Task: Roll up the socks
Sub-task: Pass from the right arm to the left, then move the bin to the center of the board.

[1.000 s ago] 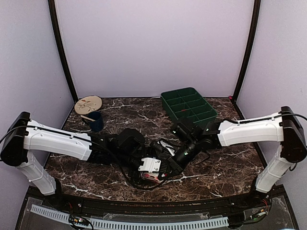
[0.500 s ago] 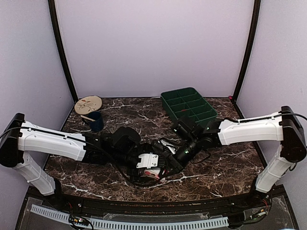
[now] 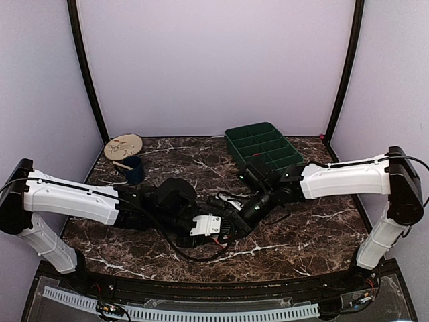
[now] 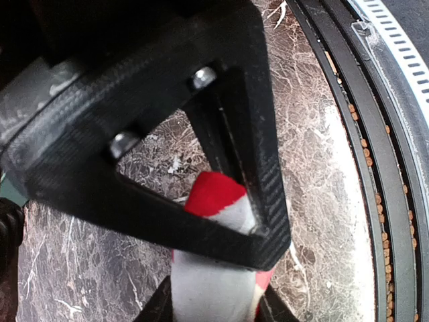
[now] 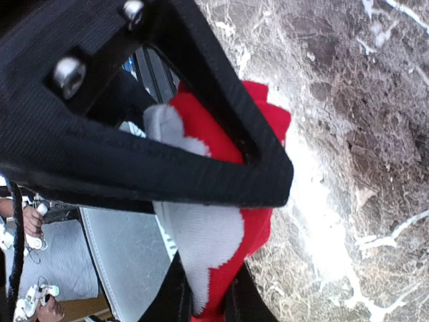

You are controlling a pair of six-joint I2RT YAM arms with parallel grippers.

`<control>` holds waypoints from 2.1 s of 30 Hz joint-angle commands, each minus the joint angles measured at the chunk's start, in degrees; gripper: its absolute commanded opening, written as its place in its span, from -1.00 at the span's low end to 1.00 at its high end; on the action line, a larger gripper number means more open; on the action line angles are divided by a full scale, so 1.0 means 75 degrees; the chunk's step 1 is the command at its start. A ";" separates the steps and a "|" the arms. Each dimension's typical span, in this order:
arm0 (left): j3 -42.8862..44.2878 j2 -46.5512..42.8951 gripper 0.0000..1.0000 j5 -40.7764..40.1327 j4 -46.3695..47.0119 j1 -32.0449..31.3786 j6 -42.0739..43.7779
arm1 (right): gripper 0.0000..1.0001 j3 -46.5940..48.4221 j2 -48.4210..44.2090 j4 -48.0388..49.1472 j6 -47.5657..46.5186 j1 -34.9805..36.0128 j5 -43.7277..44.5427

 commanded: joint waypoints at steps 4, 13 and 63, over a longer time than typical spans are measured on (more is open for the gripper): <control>0.0196 0.0093 -0.20 -0.0214 -0.0064 0.0003 0.0296 | -1.00 0.0286 0.0149 -0.0126 -0.0227 -0.0043 -0.0162; 0.0075 0.0291 -0.09 -0.0851 0.0084 -0.0191 0.0672 | -1.00 0.0557 0.0298 -0.0267 -0.0326 -0.0137 -0.0379; 0.2116 0.1050 -0.94 -0.0950 -0.1221 0.1936 -0.2945 | -0.08 0.3794 0.1448 -0.1853 0.0152 -0.2553 0.5933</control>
